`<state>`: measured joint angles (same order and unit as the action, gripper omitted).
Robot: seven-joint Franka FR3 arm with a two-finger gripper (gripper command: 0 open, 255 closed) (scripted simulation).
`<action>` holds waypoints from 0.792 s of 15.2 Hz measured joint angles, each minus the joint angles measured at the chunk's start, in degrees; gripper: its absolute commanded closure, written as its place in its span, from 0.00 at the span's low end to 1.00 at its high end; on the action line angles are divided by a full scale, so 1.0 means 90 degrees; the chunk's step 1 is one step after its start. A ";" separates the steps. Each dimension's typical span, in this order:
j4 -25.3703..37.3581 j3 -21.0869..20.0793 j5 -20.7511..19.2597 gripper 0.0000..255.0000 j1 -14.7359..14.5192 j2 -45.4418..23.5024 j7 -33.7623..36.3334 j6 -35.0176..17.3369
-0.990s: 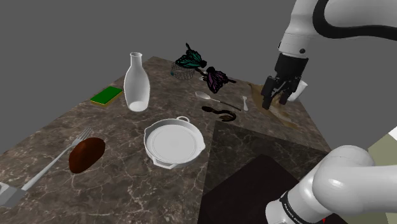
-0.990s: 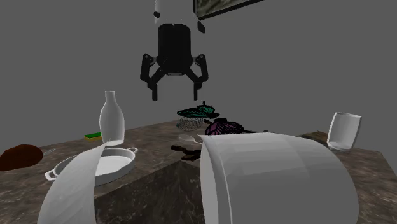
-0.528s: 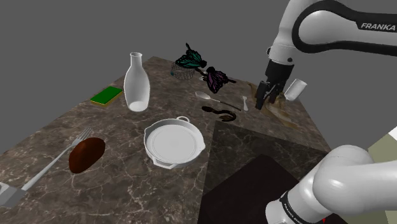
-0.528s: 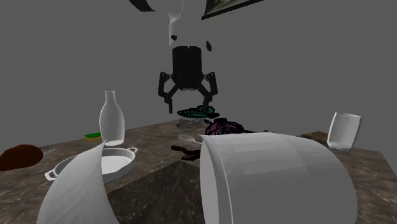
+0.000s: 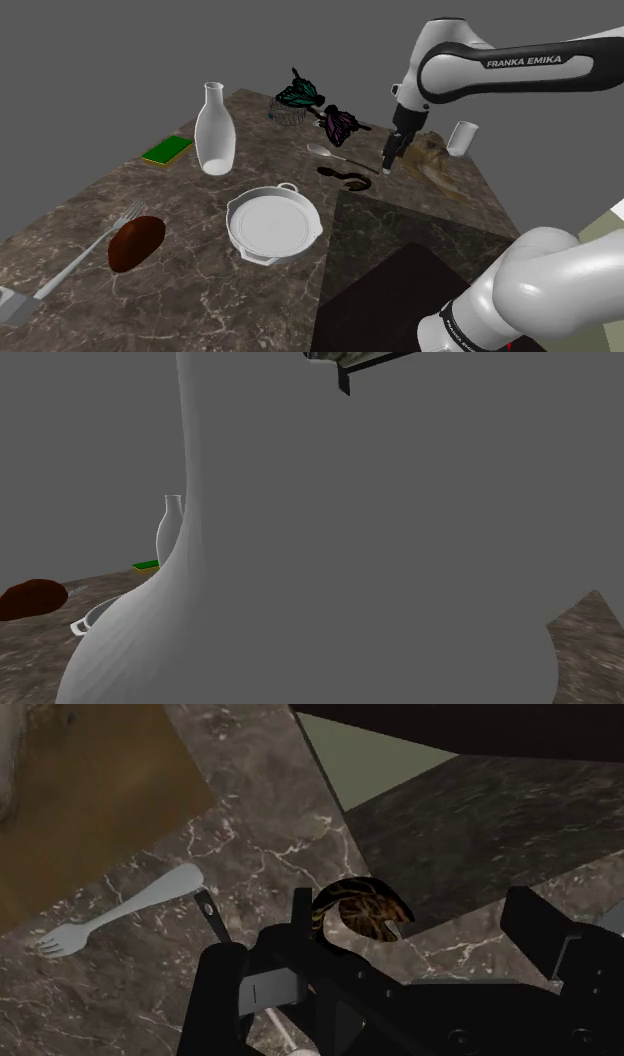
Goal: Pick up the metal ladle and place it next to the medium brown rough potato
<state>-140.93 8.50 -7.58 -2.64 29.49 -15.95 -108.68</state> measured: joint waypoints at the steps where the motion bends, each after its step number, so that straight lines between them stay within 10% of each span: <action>1: 0.0080 0.0078 -0.0039 0.00 -0.0023 -0.0195 -0.0205 -0.0176; 12: 0.1185 0.0665 0.0141 0.00 -0.0340 -0.2637 -0.2452 -0.2141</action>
<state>-130.27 14.48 -6.31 -5.70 5.75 -38.02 -127.95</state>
